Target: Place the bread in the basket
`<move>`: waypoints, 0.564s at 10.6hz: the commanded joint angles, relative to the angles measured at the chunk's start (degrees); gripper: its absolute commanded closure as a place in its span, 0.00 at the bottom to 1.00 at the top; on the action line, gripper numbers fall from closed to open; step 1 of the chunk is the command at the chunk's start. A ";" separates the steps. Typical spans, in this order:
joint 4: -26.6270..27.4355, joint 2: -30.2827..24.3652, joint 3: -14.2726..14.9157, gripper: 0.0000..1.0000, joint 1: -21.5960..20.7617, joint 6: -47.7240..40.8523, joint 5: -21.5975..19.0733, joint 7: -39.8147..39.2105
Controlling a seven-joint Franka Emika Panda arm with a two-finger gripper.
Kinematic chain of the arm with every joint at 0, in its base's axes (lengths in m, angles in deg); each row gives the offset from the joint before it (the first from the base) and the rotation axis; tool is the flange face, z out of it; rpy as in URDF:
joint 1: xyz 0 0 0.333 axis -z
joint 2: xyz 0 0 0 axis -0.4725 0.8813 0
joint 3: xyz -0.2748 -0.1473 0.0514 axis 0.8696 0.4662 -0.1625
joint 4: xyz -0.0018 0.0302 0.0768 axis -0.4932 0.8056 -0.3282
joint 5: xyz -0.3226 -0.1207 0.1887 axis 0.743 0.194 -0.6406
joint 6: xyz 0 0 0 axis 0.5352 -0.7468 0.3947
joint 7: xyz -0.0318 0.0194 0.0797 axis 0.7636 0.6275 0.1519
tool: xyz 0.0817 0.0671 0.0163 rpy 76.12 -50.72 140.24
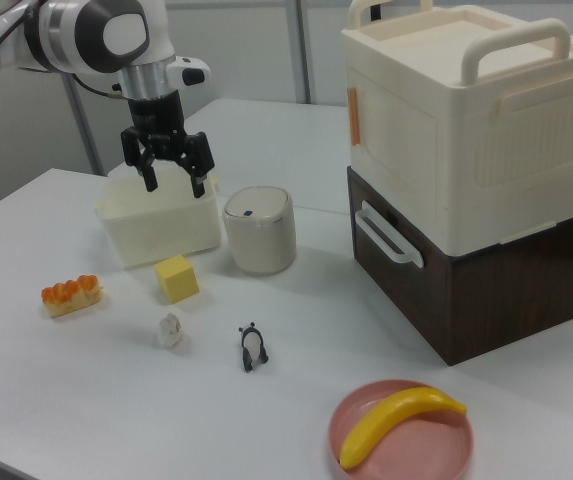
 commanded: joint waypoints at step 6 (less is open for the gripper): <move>0.35 -0.43 1.41 0.00 -1.10 -0.56 0.11 -1.13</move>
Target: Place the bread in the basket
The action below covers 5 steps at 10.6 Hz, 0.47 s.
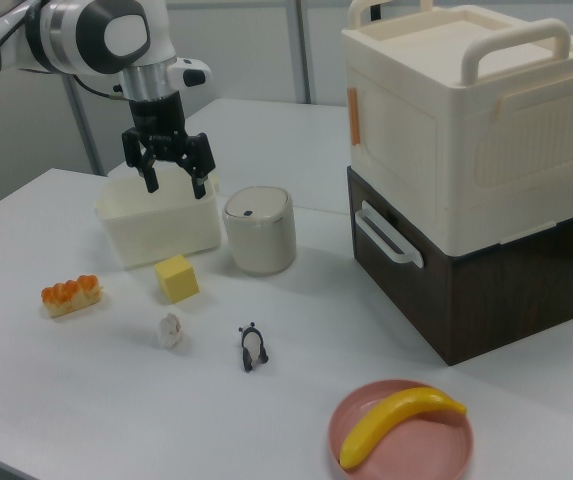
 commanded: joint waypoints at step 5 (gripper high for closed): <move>0.38 -0.27 0.57 0.00 -0.60 -0.04 0.80 -0.74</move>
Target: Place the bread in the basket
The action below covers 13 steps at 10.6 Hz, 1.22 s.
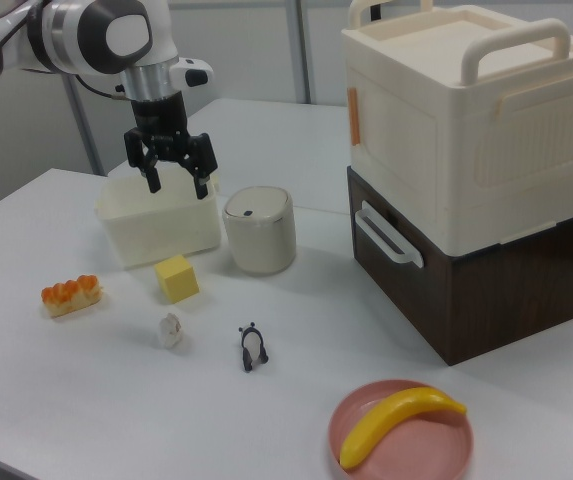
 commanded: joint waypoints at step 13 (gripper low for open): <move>4.36 -0.44 -0.18 0.00 -12.08 0.22 0.00 14.35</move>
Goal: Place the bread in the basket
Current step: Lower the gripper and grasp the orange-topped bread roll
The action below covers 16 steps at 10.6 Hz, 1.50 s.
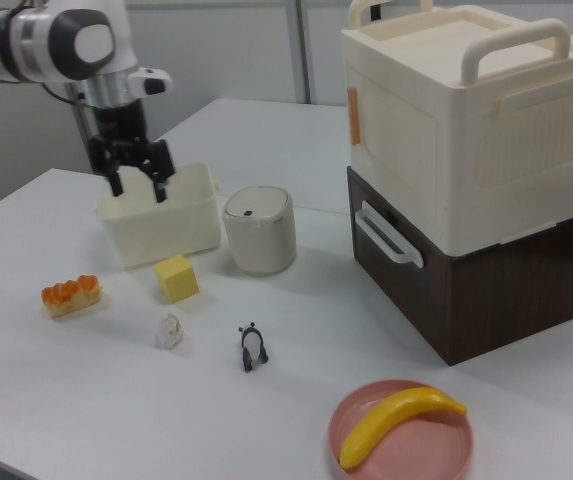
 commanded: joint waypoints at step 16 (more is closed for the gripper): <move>7.92 12.21 0.92 1.00 -21.86 21.43 2.61 36.56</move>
